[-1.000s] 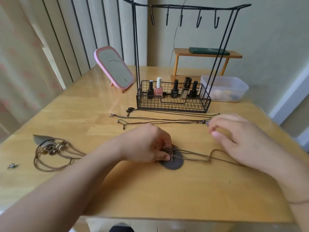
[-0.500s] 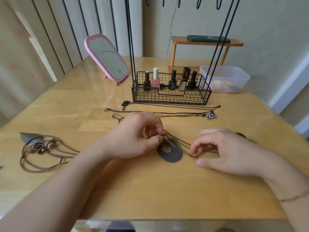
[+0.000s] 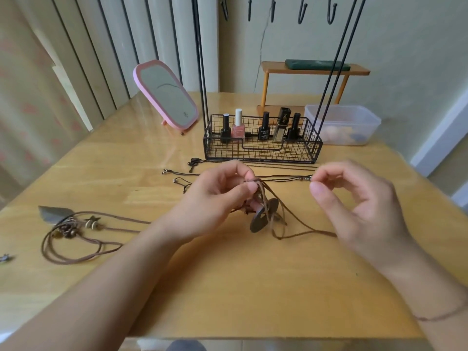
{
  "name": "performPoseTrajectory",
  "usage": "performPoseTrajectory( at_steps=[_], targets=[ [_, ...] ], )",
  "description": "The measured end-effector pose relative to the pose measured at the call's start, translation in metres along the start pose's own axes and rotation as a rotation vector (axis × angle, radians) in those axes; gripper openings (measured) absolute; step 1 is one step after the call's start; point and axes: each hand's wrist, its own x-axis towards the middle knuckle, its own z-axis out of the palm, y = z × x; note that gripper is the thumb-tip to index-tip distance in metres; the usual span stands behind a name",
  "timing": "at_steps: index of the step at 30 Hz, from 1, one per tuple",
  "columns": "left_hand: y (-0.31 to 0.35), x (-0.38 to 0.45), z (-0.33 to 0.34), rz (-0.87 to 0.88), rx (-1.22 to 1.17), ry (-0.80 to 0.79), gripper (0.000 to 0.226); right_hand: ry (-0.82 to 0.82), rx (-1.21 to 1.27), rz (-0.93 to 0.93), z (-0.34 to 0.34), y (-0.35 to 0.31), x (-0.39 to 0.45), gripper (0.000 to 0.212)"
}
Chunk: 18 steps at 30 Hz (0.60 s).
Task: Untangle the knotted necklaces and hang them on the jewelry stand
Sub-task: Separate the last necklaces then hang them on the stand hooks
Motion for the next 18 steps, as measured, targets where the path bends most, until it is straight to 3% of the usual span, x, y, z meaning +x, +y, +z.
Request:
performPoseTrajectory(
  at_steps=[2,5,9,13,18],
  targets=[
    [0.002,0.0,0.0,-0.01,-0.05,0.01,0.013,-0.024,0.035,-0.035,0.007,-0.007,0.005,0.018],
    [0.002,0.001,-0.004,0.003,-0.085,0.037,0.011,-0.224,0.096,0.142,0.015,0.0,0.023,0.008],
    [-0.001,0.002,-0.01,0.019,-0.189,0.088,0.014,-0.396,0.06,0.183,0.024,0.009,0.029,0.025],
    [-0.002,0.003,-0.013,-0.004,-0.2,0.115,0.017,-0.343,0.003,0.136,0.03,0.01,0.026,0.011],
    [-0.001,0.002,-0.013,-0.041,-0.159,0.115,0.018,-0.105,-0.149,-0.051,0.028,0.012,0.025,0.013]
  ],
)
